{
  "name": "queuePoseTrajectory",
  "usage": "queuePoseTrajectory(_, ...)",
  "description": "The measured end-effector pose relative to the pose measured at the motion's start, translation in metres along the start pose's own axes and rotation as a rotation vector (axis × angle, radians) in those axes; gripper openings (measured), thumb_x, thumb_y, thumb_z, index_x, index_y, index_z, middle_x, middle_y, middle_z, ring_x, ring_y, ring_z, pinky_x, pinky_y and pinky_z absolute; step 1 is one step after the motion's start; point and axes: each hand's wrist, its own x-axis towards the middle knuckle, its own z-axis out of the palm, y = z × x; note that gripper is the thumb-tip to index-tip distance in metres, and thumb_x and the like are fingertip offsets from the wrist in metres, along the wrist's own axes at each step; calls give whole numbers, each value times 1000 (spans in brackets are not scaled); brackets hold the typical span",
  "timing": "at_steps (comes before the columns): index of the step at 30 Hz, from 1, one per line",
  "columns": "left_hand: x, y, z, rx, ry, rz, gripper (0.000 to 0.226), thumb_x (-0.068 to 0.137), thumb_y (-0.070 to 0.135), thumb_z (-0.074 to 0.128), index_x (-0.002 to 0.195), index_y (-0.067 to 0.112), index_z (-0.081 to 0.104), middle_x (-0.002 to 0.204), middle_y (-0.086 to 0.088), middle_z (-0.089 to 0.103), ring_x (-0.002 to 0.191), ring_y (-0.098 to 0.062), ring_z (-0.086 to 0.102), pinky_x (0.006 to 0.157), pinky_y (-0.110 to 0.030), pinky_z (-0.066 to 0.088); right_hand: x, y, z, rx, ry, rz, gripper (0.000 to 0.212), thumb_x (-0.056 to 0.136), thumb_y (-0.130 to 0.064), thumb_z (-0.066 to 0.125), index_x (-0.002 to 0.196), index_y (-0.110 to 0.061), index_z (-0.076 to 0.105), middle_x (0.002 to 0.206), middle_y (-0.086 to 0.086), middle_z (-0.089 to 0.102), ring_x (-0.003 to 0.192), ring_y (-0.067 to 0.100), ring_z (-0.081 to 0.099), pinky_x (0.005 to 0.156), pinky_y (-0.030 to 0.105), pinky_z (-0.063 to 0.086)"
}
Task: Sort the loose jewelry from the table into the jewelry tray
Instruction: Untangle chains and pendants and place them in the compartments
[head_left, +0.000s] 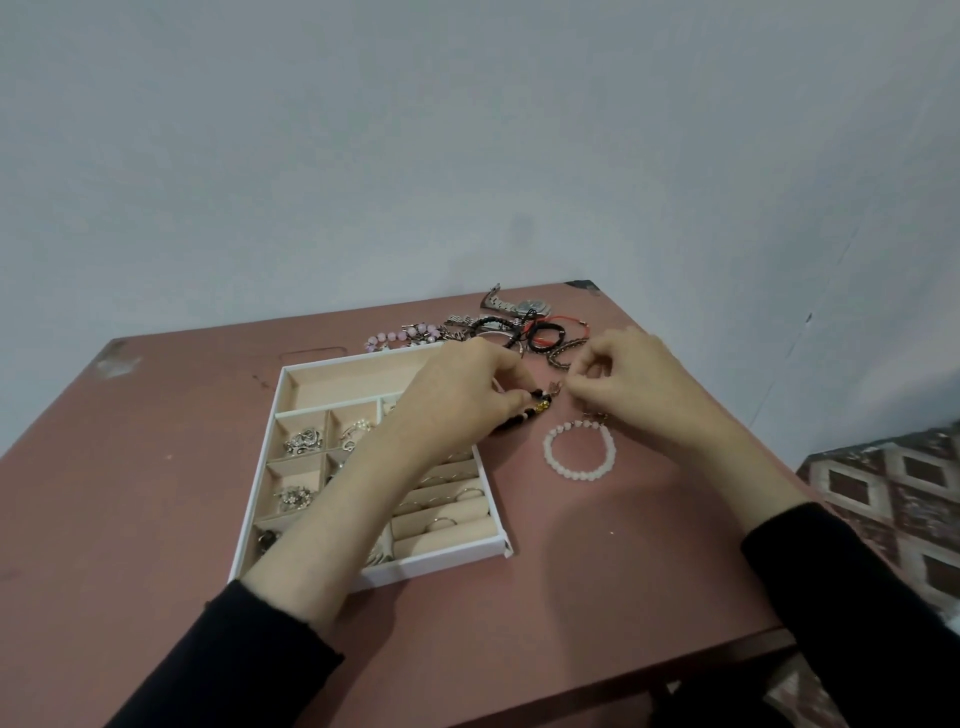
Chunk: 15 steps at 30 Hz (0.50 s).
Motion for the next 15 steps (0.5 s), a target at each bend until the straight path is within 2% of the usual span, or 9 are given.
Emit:
queuePoseTrajectory(2,1,0,-1,-8,4,0,6,81,22,66,84,23,71,72,11,61,63,1,52,57,-14,38,-2,-3,-7,316,21,95,6,74,-11,62,68,-11,64,61,5,66,52,13,56,59,30,49)
queuePoseTrajectory(3,1,0,-1,-13,6,0,6,82,22,66,85,23,71,71,12,60,64,1,52,58,-14,39,-1,-3,-12,362,50,106,6,76,-10,63,70,-10,65,62,5,65,50,11,55,56,27,47)
queuePoseTrajectory(6,3,2,-1,-25,8,6,8,82,23,66,87,23,72,71,16,57,65,1,52,58,-16,39,4,-9,-29,401,111,60,12,80,-10,63,68,-14,65,68,-1,66,58,4,55,59,20,43)
queuePoseTrajectory(9,6,5,1,-22,7,21,8,83,23,65,88,23,71,73,14,58,68,-1,53,62,-19,39,6,-21,-45,575,145,40,16,83,-3,58,69,-10,62,64,3,65,54,9,54,50,21,39)
queuePoseTrajectory(12,9,9,4,-23,1,38,8,84,22,64,89,22,71,75,13,59,68,-1,52,64,-17,37,5,-32,-57,752,210,37,16,85,0,55,71,-6,58,64,10,61,51,14,54,45,20,42)
queuePoseTrajectory(15,13,14,9,-28,-9,46,11,85,17,63,91,19,71,75,11,60,69,-4,52,66,-16,37,4,-43,-67,852,280,18,15,87,-1,54,73,-6,56,66,11,60,52,17,56,49,23,48)
